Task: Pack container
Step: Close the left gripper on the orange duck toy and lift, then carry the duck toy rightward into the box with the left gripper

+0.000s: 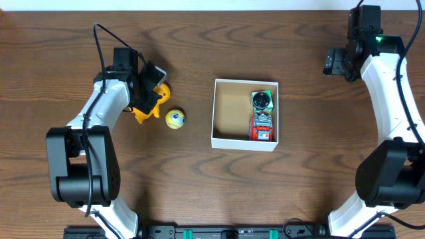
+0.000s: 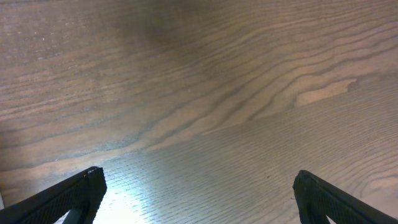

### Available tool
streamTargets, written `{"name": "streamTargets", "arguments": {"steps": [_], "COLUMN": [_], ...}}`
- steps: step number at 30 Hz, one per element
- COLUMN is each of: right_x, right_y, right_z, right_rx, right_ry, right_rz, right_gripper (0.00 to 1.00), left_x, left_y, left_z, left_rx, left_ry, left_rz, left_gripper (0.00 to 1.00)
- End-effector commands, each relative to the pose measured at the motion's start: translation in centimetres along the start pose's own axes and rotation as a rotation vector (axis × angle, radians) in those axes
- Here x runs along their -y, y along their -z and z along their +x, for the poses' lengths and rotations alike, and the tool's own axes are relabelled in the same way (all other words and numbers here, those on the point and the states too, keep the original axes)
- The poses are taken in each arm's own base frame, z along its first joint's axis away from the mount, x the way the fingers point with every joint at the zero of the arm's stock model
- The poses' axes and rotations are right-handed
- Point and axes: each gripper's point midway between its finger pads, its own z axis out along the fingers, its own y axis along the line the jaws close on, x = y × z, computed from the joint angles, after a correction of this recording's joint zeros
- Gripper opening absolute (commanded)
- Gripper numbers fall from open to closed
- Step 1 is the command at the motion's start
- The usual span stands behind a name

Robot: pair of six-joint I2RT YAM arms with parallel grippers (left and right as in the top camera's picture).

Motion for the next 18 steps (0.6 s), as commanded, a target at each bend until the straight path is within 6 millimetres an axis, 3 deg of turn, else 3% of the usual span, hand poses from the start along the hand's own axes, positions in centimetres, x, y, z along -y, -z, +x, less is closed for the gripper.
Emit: {"name": "streamTargets", "arguments": {"steps": [1,6,11,15,18], "right_x": [0.5,0.5,0.5,0.5,0.5], "right_y": [0.5,0.5,0.5,0.5,0.5], "right_z": [-0.5,-0.5,-0.5,-0.5,-0.5], "right_rx": [0.018,0.018,0.018,0.018,0.018], "right_ry": [-0.020,-0.020,-0.020,-0.020,-0.020], "right_rz": [0.013,0.013,0.013,0.013,0.013], "right_gripper": [0.99,0.99,0.99,0.99,0.99], "left_x": [-1.1,-3.0,-3.8,-1.9,1.0], "left_y": [1.7,7.2,14.9,19.8,21.6], "left_z": [-1.6,-5.7,-10.0,-12.4,-14.0], "left_rx": [0.054,0.238,0.495,0.679,0.773], "left_ry": [-0.015,-0.028,0.035,0.167,0.287], "left_rz": [-0.041,-0.157,-0.272,-0.214,-0.054], "left_gripper": [0.06,0.06,0.06,0.06,0.06]}}
